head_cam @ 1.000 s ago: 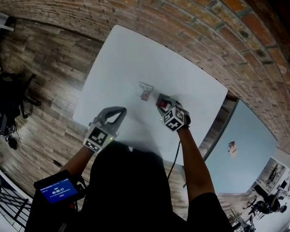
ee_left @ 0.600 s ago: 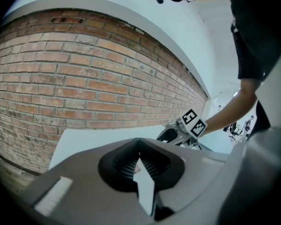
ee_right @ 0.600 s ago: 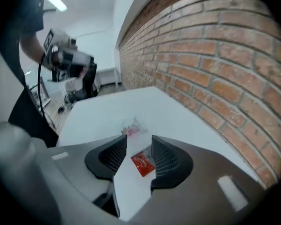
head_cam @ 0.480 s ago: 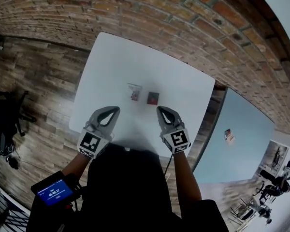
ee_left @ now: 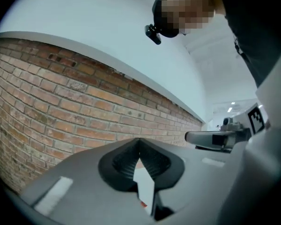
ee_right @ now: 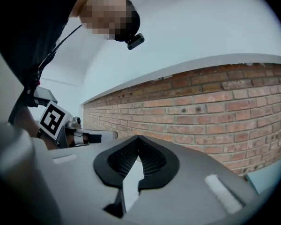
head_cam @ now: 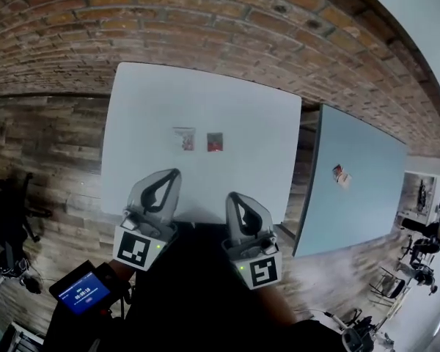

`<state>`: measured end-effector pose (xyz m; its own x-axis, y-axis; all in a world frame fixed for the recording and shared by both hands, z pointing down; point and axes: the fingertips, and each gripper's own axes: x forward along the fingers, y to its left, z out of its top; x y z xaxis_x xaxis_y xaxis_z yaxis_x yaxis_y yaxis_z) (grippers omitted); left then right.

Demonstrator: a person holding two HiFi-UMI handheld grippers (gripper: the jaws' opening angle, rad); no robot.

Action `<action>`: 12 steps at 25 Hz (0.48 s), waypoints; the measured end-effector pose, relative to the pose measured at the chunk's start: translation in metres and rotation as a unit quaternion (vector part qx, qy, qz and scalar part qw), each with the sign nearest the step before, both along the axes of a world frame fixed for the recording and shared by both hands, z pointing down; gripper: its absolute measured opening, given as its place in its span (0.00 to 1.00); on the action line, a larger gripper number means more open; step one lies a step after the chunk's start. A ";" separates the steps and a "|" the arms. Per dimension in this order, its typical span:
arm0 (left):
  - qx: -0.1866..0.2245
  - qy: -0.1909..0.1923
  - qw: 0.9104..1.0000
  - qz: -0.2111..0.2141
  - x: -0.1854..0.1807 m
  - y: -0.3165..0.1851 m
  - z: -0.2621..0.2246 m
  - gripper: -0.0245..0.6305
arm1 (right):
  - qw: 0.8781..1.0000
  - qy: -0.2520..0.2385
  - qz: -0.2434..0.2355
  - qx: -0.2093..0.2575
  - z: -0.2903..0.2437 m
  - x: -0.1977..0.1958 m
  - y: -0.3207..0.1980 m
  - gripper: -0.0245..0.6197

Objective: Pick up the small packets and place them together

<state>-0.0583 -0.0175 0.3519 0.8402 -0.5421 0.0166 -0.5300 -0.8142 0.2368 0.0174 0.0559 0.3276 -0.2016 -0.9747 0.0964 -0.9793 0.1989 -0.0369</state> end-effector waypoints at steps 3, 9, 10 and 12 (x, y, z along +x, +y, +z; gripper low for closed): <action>0.019 0.001 1.000 0.019 0.010 0.014 0.007 0.04 | 1.000 -0.013 0.019 0.014 -0.011 0.009 0.002 0.04; 0.024 -0.034 0.999 0.007 0.013 0.025 0.019 0.04 | 0.998 0.036 0.031 0.029 -0.020 0.021 0.002 0.04; 0.021 -0.031 0.999 -0.003 0.014 0.024 0.017 0.04 | 0.998 0.047 0.027 0.033 -0.019 0.024 0.002 0.04; 0.014 -0.022 0.999 -0.021 0.012 0.020 0.014 0.04 | 0.997 0.056 0.020 0.041 -0.017 0.026 0.000 0.04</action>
